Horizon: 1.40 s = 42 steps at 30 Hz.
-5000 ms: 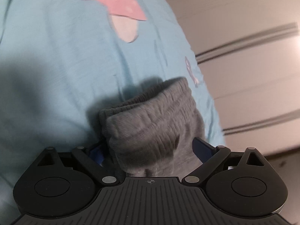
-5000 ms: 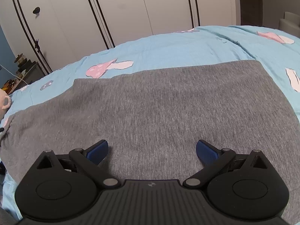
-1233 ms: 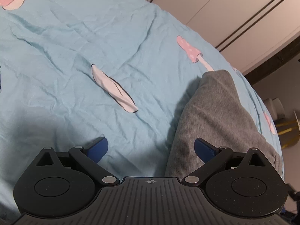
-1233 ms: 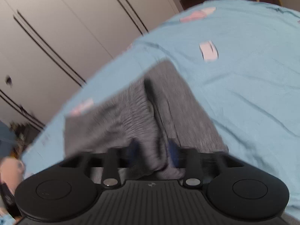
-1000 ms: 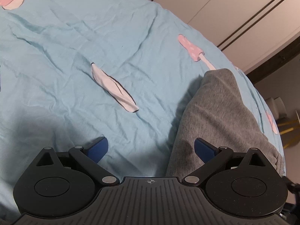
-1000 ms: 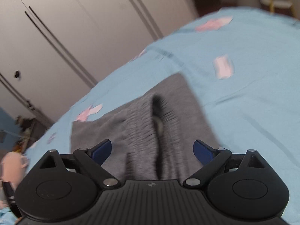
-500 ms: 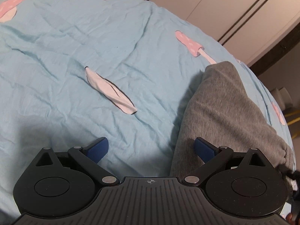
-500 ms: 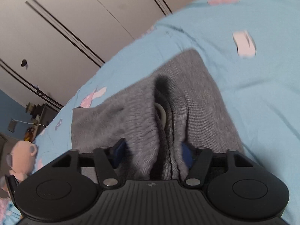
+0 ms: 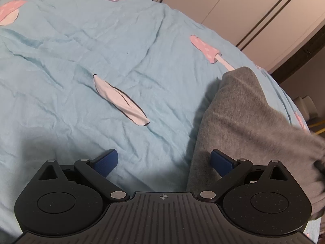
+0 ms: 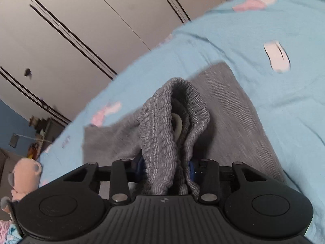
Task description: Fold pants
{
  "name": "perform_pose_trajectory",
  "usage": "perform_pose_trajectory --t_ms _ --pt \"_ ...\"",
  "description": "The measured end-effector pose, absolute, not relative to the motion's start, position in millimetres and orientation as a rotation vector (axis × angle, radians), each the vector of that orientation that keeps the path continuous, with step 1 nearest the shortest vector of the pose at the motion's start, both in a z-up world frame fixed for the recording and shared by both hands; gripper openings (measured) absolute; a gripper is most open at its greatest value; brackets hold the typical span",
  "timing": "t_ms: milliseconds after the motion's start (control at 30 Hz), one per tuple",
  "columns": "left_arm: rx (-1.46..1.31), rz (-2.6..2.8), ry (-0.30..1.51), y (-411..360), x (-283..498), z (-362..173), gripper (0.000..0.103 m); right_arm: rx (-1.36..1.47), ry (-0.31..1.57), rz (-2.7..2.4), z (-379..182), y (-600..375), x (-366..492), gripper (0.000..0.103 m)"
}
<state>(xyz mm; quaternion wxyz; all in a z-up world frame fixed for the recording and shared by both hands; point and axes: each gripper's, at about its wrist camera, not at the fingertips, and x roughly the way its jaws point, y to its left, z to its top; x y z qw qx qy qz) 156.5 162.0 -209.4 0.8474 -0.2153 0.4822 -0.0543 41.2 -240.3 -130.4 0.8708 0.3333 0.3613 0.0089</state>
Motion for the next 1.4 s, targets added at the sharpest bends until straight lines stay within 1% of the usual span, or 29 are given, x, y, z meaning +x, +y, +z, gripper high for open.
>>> perform_pose_trajectory --t_ms 167,233,300,400,433,467,500,533,600,767,800,833,933,1033,1100,1167,1267,1400 --pt "-0.46 -0.11 1.015 162.8 156.8 -209.5 0.101 0.772 0.602 0.084 -90.2 -251.2 35.2 0.037" --pt "-0.453 -0.109 1.013 162.0 156.8 -209.6 0.101 0.764 0.569 0.076 -89.7 -262.2 30.9 0.038" --pt "-0.443 -0.109 1.013 160.3 157.2 -210.1 0.101 0.715 0.622 0.003 -106.3 -273.0 32.9 0.039" --pt "-0.424 -0.108 1.012 157.4 156.9 -209.4 0.101 0.516 0.876 -0.166 -151.2 -275.0 49.6 0.058" --pt "-0.42 -0.109 1.01 157.0 156.5 -209.1 0.101 0.503 0.86 -0.167 -156.2 -275.1 45.3 0.062" --pt "-0.419 -0.109 1.009 156.9 156.4 -208.9 0.101 0.537 0.805 -0.154 -153.1 -277.3 37.1 0.066" --pt "-0.423 -0.107 1.009 157.2 156.6 -208.8 0.101 0.575 0.776 -0.168 -148.3 -279.1 30.8 0.078" --pt "-0.431 -0.105 1.008 157.6 157.0 -208.5 0.101 0.602 0.746 -0.197 -144.2 -282.3 24.2 0.087" --pt "-0.449 -0.117 0.996 158.3 156.3 -206.5 0.101 0.636 0.667 -0.258 -137.2 -289.1 6.7 0.088" --pt "-0.445 -0.256 0.944 146.1 148.2 -192.7 0.101 0.704 0.574 -0.217 -131.6 -278.7 -26.8 0.089" --pt "-0.424 -0.295 0.931 139.8 145.4 -188.9 0.101 0.705 0.579 -0.2 -133.2 -275.6 -28.2 0.092" --pt "-0.396 -0.337 0.923 133.0 142.4 -185.5 0.101 0.706 0.596 -0.196 -134.3 -271.8 -27.3 0.093" --pt "-0.283 -0.42 0.925 110.3 132.1 -181.0 0.101 0.739 0.661 -0.206 -144.0 -274.9 -21.2 0.093" --pt "-0.136 -0.391 0.971 91.6 127.4 -187.4 0.101 0.746 0.709 -0.251 -151.1 -275.3 -20.2 0.093" --pt "-0.105 -0.37 1.013 88.2 128.6 -192.7 0.103 0.761 0.74 -0.253 -154.8 -276.8 -20.5 0.093" --pt "-0.143 -0.338 1.061 94.5 134.0 -198.1 0.103 0.765 0.765 -0.269 -157.0 -278.3 -19.4 0.094" --pt "-0.226 -0.311 1.095 109.6 137.3 -202.9 0.103 0.747 0.724 -0.28 -149.3 -274.6 -27.7 0.094" --pt "-0.198 -0.291 1.089 108.4 133.4 -200.7 0.103 0.764 0.604 -0.259 -136.1 -278.5 -40.7 0.094"
